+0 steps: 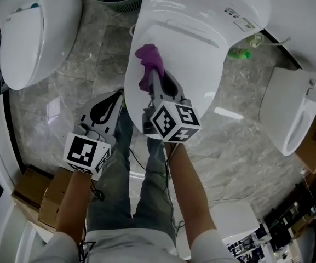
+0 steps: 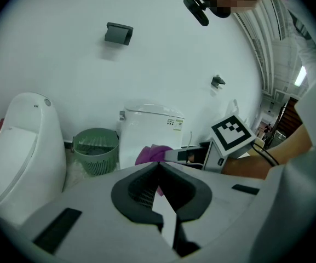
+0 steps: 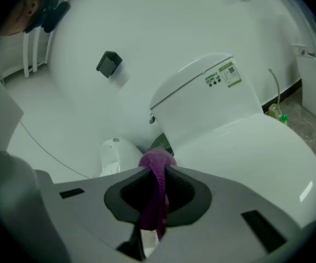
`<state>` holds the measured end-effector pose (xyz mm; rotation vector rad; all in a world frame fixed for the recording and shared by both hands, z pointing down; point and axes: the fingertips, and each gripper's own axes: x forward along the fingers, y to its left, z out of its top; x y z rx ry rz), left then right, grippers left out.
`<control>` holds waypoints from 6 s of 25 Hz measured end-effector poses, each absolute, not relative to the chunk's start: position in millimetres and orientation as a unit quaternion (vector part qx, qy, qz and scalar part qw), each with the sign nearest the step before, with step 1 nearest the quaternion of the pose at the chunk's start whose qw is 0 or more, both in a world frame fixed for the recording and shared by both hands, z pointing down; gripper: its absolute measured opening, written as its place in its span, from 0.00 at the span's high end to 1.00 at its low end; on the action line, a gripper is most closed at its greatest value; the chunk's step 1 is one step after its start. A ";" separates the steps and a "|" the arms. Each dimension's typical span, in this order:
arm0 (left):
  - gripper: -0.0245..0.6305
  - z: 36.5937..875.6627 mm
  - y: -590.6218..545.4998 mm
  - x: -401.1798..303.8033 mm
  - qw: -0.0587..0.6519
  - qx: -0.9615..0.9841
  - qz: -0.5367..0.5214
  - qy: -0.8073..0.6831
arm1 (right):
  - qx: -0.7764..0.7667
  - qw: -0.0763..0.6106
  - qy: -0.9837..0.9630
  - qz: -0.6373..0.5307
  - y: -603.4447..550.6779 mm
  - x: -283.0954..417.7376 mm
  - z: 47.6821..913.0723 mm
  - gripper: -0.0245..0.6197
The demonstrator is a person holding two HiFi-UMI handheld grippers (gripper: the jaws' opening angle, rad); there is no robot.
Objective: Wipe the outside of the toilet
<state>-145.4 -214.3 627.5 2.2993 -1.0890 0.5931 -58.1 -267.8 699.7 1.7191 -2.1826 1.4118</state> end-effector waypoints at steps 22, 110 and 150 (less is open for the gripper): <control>0.94 641.9 -200.0 -145.3 0.266 0.854 0.230 -0.384 | 0.660 0.184 -0.600 0.413 -248.1 22.7 774.0 0.87; 0.94 646.9 -195.9 -116.6 0.254 0.854 0.229 -0.392 | 0.585 0.187 -0.650 0.448 -150.0 15.7 784.3 0.88; 0.94 584.2 -185.1 -21.7 0.224 0.884 0.217 -0.347 | 0.735 0.207 -0.473 0.440 -60.4 243.8 745.3 0.88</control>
